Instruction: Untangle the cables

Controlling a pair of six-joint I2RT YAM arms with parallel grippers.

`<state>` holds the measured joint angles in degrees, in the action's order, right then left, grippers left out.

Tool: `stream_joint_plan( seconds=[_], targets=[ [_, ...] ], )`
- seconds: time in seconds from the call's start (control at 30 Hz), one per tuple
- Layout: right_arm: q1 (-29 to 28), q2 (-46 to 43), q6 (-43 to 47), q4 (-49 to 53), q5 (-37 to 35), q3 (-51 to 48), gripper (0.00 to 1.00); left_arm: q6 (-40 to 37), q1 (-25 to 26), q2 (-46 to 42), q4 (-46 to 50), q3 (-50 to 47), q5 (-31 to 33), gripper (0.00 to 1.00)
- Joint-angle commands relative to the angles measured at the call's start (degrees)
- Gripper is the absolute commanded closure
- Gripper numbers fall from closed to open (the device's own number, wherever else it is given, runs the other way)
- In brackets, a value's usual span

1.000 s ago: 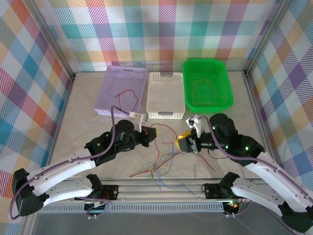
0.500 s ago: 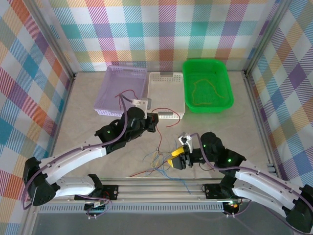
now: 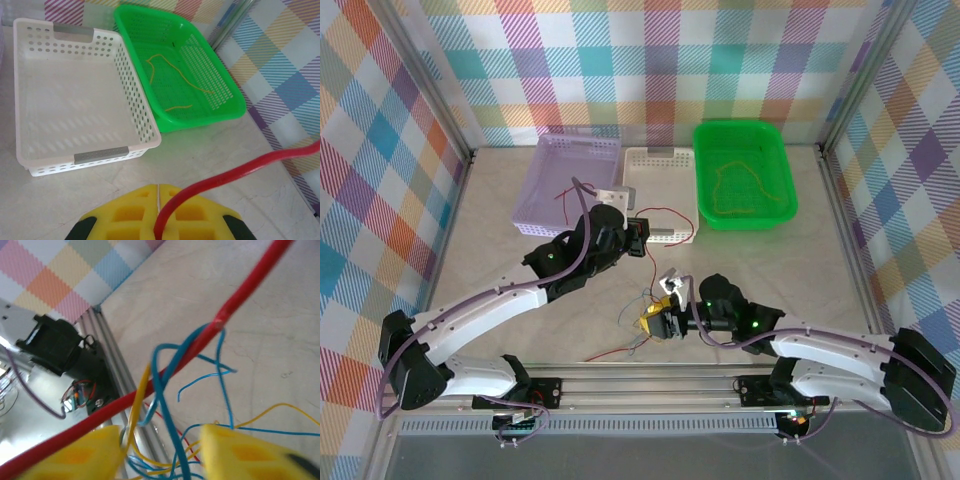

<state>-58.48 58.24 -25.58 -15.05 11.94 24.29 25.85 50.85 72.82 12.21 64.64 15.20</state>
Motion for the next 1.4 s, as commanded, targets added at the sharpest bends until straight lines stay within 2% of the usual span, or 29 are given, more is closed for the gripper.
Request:
stream_joint_plan(
  seconds=[0.0, 0.1, 0.33, 0.53, 0.77, 1.0, 1.17, 1.37],
  targets=[
    [-0.3, -0.3, 0.1, -1.8, -6.4, 2.0, 0.85, -1.1, -0.8, -0.5, 0.4, 3.3, 2.5, 1.0],
    [-0.3, -3.6, 1.1, 0.9, -9.4, 0.7, 1.0, -3.1, -1.5, -1.5, 3.2, 4.6, 4.1, 1.0],
    [-0.2, -15.1, 4.4, 9.3, -13.2, 0.1, 1.0, -9.1, -4.7, -3.0, 12.1, 5.8, 6.7, 1.0],
    [-0.2, -20.8, 7.5, 17.8, -14.1, 4.3, 1.0, -14.2, -5.3, -0.5, 17.6, 8.1, 11.5, 1.0],
    [-0.1, -28.1, 11.3, 27.5, -19.9, 9.9, 1.0, -17.8, -8.5, 0.3, 21.3, 10.6, 14.8, 1.0],
    [0.1, -30.9, 14.0, 32.0, -26.8, 17.6, 1.0, -18.2, -14.4, 0.6, 23.0, 14.0, 15.7, 1.0],
    [0.1, -29.7, 15.3, 33.7, -25.5, 23.8, 1.0, -17.8, -19.7, 3.3, 24.3, 18.1, 14.5, 1.0],
    [0.1, -28.3, 15.0, 35.7, -24.4, 26.1, 1.0, -17.8, -24.5, 8.8, 25.5, 23.2, 12.8, 1.0]
  ],
)
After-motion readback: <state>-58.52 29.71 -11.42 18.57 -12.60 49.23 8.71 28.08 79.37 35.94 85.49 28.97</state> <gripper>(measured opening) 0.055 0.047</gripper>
